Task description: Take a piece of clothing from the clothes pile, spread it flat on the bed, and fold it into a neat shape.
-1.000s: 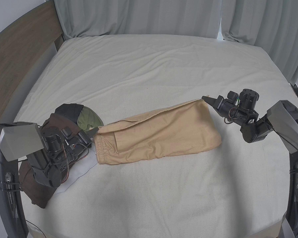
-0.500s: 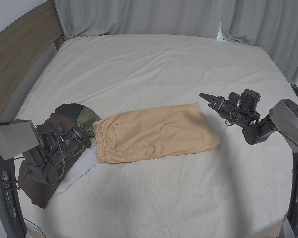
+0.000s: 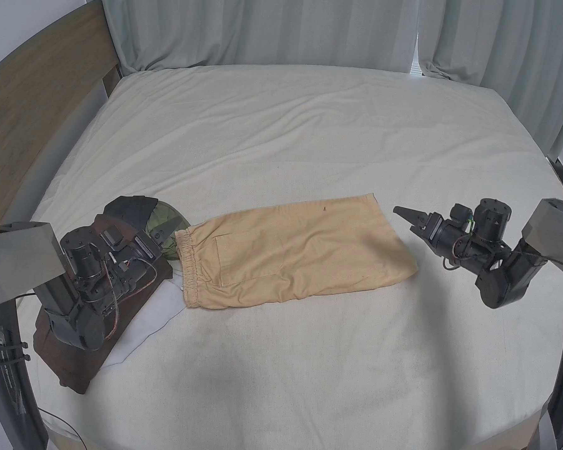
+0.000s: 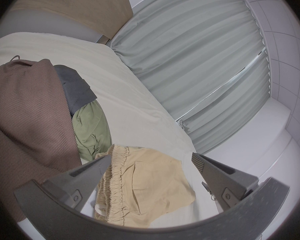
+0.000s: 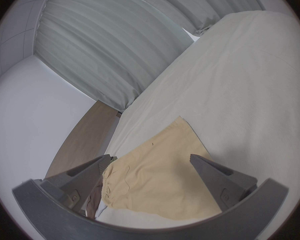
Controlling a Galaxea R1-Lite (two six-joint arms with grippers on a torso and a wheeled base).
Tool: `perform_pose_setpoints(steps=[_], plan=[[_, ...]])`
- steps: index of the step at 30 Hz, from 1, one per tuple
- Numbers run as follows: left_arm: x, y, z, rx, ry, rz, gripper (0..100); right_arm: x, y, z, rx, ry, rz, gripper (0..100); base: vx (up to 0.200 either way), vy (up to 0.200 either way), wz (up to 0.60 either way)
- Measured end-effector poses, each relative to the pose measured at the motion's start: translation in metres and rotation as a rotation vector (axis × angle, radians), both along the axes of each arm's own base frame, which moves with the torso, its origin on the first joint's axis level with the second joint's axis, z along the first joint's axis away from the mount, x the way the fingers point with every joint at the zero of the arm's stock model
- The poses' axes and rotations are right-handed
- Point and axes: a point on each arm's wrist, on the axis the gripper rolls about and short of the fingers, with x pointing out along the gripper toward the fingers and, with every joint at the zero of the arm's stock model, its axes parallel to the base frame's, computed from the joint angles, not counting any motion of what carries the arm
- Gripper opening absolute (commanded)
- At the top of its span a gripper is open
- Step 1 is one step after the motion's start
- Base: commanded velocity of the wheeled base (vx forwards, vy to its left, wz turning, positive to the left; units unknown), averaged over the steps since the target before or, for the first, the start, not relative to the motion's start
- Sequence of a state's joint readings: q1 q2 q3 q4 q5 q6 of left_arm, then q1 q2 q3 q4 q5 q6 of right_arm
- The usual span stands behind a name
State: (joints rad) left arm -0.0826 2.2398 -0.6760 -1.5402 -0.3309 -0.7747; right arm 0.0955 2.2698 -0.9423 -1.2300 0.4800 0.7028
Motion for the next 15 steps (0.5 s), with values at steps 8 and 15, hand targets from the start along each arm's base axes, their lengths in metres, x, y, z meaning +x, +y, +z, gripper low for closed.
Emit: perform_pose_setpoints(steps=[8, 15], plan=[[-0.004, -0.003, 0.003, 0.014, -0.011, -0.009, 100, -0.032, -0.01, -0.02, -0.002, -0.019, -0.017, 100, 0.0, 0.0, 0.0], [-0.006, -0.001, 0.003, 0.143, -0.062, 0.002, 100, -0.036, -0.012, -0.032, -0.006, 0.03, -0.019, 100, 0.0, 0.0, 0.0]])
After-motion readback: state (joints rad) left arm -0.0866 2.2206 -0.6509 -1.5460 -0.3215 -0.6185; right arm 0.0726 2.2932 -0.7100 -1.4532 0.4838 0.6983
